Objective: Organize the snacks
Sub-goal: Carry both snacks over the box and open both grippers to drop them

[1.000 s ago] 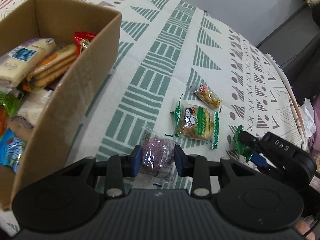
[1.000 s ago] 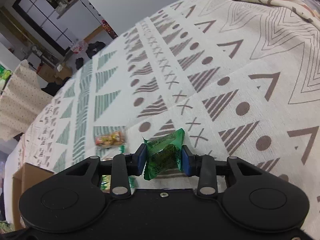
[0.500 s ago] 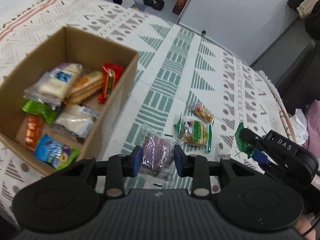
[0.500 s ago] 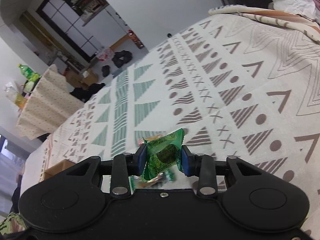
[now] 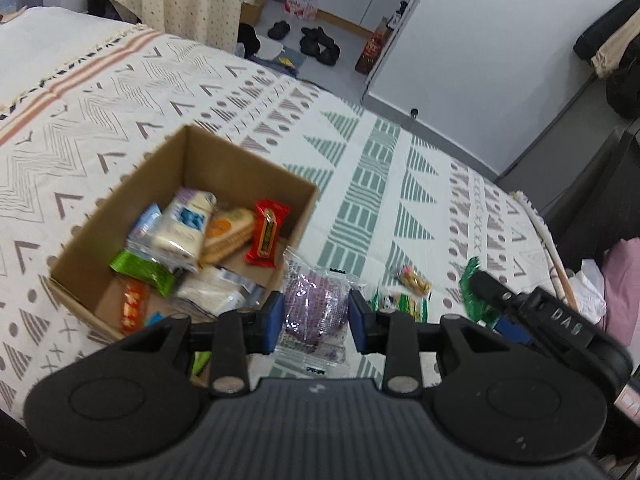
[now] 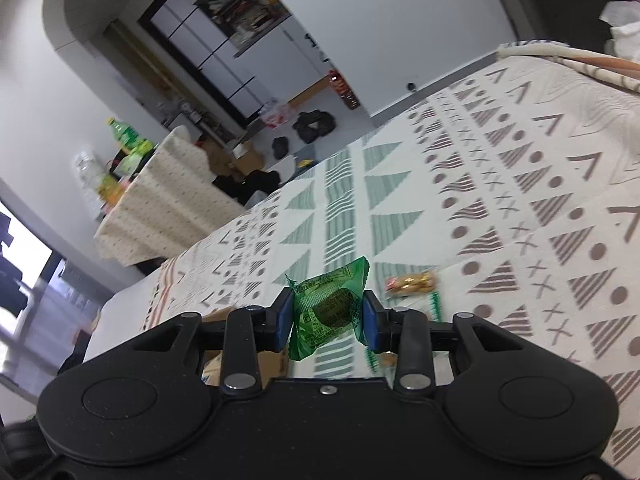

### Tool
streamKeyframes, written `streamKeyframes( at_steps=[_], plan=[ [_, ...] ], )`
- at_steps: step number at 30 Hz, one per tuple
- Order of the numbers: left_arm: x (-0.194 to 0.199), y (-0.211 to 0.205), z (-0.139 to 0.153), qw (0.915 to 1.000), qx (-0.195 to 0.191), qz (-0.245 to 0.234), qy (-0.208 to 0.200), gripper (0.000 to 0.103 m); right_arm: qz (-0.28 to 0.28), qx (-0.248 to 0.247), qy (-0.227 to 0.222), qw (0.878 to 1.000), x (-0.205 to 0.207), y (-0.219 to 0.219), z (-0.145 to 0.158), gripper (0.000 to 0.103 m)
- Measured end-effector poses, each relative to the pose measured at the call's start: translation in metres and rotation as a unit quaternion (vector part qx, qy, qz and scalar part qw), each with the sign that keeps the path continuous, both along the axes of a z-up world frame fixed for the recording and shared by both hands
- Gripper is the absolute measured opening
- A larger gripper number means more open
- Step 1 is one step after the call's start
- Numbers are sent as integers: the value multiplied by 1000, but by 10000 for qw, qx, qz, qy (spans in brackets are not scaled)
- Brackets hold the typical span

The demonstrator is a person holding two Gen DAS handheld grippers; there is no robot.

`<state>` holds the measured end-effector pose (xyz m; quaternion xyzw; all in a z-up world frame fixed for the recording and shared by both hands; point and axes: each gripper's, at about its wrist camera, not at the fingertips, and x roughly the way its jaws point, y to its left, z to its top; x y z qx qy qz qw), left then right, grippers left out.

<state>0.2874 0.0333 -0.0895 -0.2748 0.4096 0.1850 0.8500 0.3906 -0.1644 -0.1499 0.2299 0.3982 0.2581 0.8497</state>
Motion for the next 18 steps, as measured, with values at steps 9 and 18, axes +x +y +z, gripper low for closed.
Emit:
streamKeyframes(
  at_steps=[9, 18],
  plan=[
    [-18, 36, 13, 9994, 76, 301, -131, 34, 455, 24, -317, 9985, -24, 36, 22, 35],
    [-28, 72, 7, 9981, 9, 606, -98, 34, 889, 72, -514, 9947, -41, 69, 27, 35]
  ],
)
